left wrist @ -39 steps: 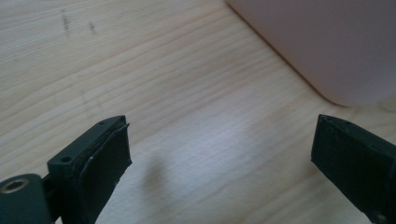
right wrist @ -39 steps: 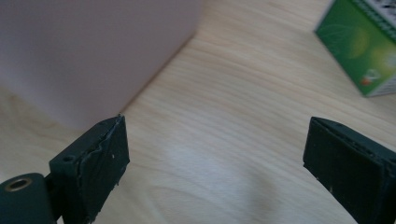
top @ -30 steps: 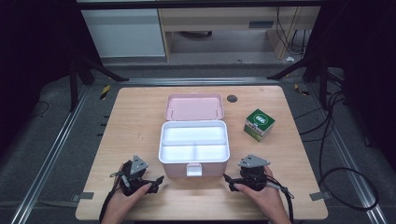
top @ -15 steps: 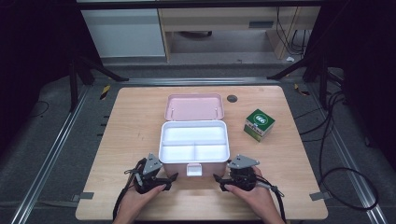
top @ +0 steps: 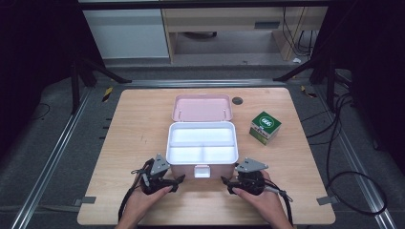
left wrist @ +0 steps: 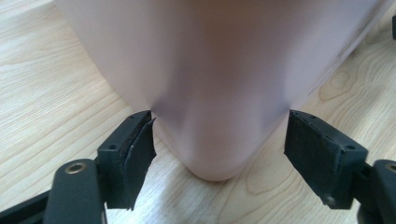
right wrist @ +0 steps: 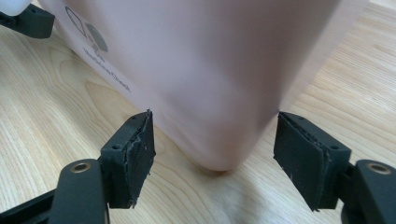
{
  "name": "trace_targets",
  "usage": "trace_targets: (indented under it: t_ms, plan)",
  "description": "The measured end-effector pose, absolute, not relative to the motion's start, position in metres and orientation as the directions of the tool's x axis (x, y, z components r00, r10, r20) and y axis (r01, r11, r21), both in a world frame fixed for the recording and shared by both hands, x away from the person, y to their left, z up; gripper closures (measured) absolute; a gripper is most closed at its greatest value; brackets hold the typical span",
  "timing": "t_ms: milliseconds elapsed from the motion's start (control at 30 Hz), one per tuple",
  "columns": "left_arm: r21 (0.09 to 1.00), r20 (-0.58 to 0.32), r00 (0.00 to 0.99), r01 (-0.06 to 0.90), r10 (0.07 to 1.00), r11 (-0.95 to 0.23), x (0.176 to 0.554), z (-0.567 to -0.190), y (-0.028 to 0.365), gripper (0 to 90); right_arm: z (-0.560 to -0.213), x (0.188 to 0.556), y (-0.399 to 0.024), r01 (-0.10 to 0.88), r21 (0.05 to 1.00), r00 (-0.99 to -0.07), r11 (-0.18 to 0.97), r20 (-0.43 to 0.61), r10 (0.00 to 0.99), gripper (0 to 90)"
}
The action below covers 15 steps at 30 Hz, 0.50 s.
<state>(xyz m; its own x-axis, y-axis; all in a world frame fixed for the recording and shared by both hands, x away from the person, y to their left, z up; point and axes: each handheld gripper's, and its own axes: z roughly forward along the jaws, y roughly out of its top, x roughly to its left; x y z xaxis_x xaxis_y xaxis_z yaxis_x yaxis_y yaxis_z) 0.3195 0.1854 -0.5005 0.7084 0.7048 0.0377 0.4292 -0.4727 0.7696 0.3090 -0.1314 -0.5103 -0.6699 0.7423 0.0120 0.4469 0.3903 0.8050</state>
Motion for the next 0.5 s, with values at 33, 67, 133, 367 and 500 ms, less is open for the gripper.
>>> trace_targets:
  t_ms: [33,67,133,367,500]
  plan:
    - [0.770,0.039,0.709,0.428,0.705,-0.473,0.320,-0.501,0.184,24.4,-0.510,0.309,-0.133,0.448,0.805,-0.668,0.390,0.012,0.744,30.4]
    - [0.770,0.038,0.708,0.429,0.705,-0.472,0.320,-0.501,0.182,24.4,-0.510,0.308,-0.135,0.447,0.805,-0.669,0.389,0.013,0.743,30.5]
    - [0.768,0.048,0.711,0.423,0.702,-0.481,0.321,-0.501,0.180,24.5,-0.510,0.308,-0.138,0.447,0.805,-0.668,0.390,0.011,0.744,30.5]
    - [0.765,0.039,0.712,0.431,0.702,-0.479,0.325,-0.502,0.174,24.4,-0.509,0.308,-0.143,0.453,0.806,-0.658,0.382,0.013,0.753,30.6]
    - [0.758,0.039,0.712,0.436,0.701,-0.485,0.327,-0.505,0.172,24.4,-0.509,0.308,-0.144,0.451,0.805,-0.658,0.386,0.007,0.753,30.7]
